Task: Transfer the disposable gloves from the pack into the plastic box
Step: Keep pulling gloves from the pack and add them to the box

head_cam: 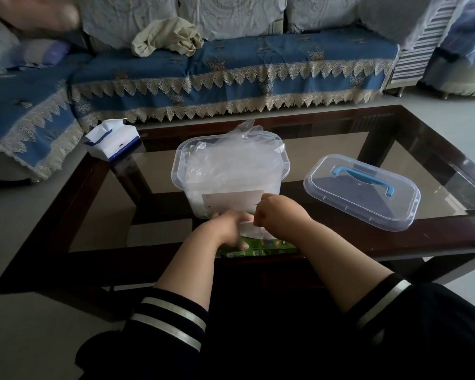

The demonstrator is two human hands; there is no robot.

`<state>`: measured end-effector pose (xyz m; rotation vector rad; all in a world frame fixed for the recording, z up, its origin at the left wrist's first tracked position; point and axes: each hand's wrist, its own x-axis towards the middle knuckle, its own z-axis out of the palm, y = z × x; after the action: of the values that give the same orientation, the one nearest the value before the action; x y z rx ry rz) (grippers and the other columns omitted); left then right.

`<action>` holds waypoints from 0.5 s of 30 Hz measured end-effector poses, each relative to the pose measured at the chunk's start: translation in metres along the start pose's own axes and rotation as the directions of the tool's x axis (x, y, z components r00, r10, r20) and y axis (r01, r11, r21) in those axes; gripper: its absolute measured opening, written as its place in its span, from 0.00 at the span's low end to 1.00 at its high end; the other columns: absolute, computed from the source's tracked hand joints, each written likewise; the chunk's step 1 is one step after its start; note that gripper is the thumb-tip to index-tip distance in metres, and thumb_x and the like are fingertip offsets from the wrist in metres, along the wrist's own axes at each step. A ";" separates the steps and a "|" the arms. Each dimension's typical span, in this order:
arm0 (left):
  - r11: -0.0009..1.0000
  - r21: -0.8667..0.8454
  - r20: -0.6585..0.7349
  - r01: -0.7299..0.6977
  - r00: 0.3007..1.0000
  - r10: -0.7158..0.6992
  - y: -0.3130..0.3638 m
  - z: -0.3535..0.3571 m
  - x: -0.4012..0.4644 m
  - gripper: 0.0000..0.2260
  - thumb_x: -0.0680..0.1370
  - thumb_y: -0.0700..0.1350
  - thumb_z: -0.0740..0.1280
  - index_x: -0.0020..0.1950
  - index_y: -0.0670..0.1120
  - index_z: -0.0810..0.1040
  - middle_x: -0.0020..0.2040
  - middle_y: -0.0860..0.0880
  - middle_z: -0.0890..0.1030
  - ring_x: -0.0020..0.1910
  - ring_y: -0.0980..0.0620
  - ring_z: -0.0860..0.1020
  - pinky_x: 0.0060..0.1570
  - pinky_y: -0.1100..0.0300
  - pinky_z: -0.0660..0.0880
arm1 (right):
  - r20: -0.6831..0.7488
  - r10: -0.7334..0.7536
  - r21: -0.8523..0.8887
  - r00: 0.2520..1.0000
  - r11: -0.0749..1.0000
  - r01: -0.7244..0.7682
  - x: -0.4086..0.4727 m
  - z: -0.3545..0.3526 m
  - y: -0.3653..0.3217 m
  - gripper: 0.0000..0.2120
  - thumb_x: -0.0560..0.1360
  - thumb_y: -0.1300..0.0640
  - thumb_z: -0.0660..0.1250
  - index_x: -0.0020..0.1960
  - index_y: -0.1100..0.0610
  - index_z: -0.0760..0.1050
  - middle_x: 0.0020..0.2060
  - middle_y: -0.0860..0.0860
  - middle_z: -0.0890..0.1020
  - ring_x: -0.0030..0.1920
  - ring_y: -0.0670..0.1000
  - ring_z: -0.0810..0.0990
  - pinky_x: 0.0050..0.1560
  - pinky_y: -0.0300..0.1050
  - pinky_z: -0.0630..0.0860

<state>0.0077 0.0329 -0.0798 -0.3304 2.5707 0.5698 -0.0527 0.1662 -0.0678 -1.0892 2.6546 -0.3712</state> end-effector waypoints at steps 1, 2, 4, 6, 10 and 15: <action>1.000 0.017 0.000 -0.008 1.000 0.008 0.001 -0.001 -0.001 0.29 0.74 0.46 0.72 0.73 0.58 0.67 0.72 0.48 0.69 0.70 0.40 0.64 0.67 0.48 0.68 | -0.001 -0.007 0.049 1.000 0.999 0.007 -0.001 -0.003 0.002 0.07 0.76 0.57 0.67 0.50 0.54 0.83 0.51 0.51 0.77 0.49 0.54 0.79 0.49 0.49 0.77; 0.999 0.035 -0.002 -0.019 1.000 0.019 0.003 -0.002 -0.003 0.28 0.75 0.45 0.72 0.72 0.57 0.68 0.71 0.47 0.70 0.69 0.40 0.66 0.66 0.50 0.67 | 0.001 -0.016 0.082 1.000 0.996 0.016 -0.001 -0.005 0.004 0.06 0.75 0.57 0.68 0.49 0.54 0.84 0.49 0.51 0.78 0.48 0.53 0.79 0.49 0.49 0.77; 0.998 0.060 0.000 -0.036 0.999 0.036 0.006 -0.003 -0.007 0.25 0.76 0.44 0.71 0.72 0.54 0.69 0.70 0.47 0.71 0.69 0.42 0.68 0.65 0.52 0.66 | 0.006 -0.029 0.132 1.000 0.991 0.028 -0.003 -0.007 0.004 0.05 0.75 0.58 0.69 0.47 0.55 0.84 0.44 0.49 0.79 0.45 0.51 0.78 0.49 0.47 0.76; 0.997 0.068 -0.008 -0.031 0.999 0.031 0.008 -0.005 -0.010 0.25 0.76 0.45 0.71 0.72 0.53 0.70 0.70 0.46 0.71 0.68 0.41 0.68 0.64 0.51 0.68 | 0.000 -0.046 0.165 0.999 0.985 0.046 -0.003 -0.009 0.004 0.05 0.75 0.58 0.68 0.47 0.56 0.83 0.40 0.45 0.76 0.43 0.49 0.76 0.47 0.45 0.75; 0.991 0.116 -0.022 -0.059 0.998 0.062 0.012 -0.008 -0.013 0.20 0.76 0.44 0.70 0.68 0.49 0.73 0.66 0.45 0.75 0.65 0.43 0.73 0.57 0.55 0.70 | -0.025 -0.063 0.236 0.998 0.969 0.067 -0.005 -0.012 0.008 0.04 0.75 0.58 0.68 0.46 0.56 0.82 0.45 0.47 0.75 0.45 0.48 0.75 0.47 0.40 0.70; 0.991 0.120 -0.024 -0.061 0.998 0.065 0.012 -0.006 -0.012 0.20 0.75 0.43 0.72 0.67 0.48 0.74 0.63 0.45 0.77 0.63 0.42 0.74 0.60 0.52 0.71 | -0.076 -0.062 0.349 0.995 0.933 0.085 -0.012 -0.020 0.018 0.03 0.76 0.60 0.68 0.46 0.57 0.80 0.44 0.46 0.75 0.44 0.46 0.75 0.45 0.34 0.70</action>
<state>0.0122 0.0423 -0.0649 -0.2184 2.6360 0.4335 -0.0627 0.1905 -0.0531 -1.0740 2.4694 -0.8722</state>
